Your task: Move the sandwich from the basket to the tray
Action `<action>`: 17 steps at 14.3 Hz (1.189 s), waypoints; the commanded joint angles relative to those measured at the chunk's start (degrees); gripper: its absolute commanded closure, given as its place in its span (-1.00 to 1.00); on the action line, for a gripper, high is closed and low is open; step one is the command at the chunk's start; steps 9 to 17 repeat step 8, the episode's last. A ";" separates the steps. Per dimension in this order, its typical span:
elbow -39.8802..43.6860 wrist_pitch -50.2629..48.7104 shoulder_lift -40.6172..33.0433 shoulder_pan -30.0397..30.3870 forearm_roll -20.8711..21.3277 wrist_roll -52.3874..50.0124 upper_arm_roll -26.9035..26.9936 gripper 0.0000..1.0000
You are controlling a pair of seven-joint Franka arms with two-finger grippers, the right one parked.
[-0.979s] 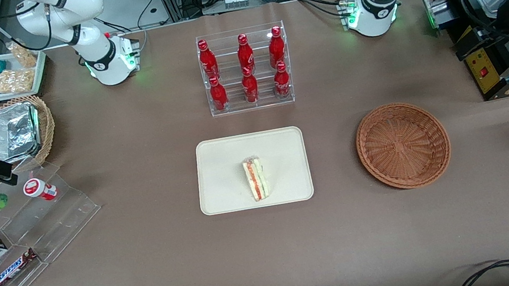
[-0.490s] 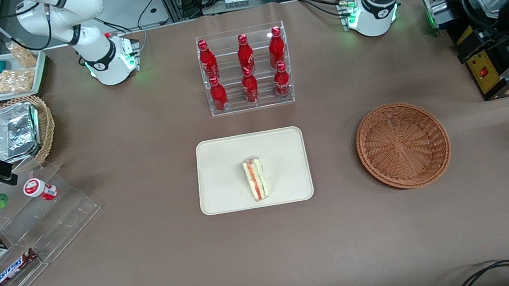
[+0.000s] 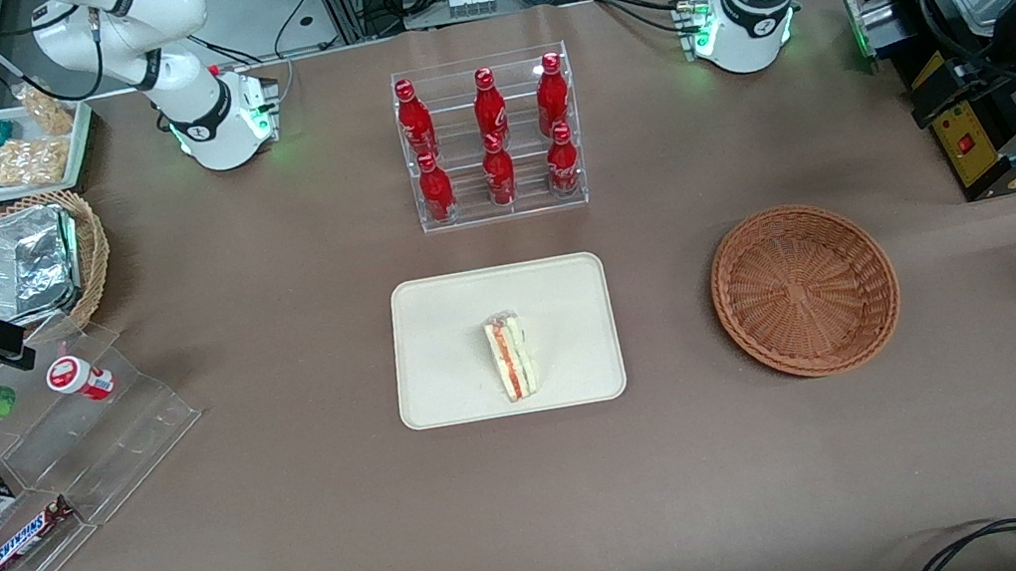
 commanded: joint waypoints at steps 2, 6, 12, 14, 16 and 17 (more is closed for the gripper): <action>0.25 0.59 -0.19 0.56 -0.12 1.55 -0.26 -1.00; 0.78 0.68 0.25 0.04 0.58 8.04 -0.35 -1.00; 0.78 0.68 0.25 -0.05 0.58 7.62 -0.43 -1.00; 0.78 0.68 0.25 -0.05 0.58 7.62 -0.43 -1.00; 0.78 0.68 0.25 -0.05 0.58 7.62 -0.43 -1.00; 0.78 0.68 0.25 -0.05 0.58 7.62 -0.43 -1.00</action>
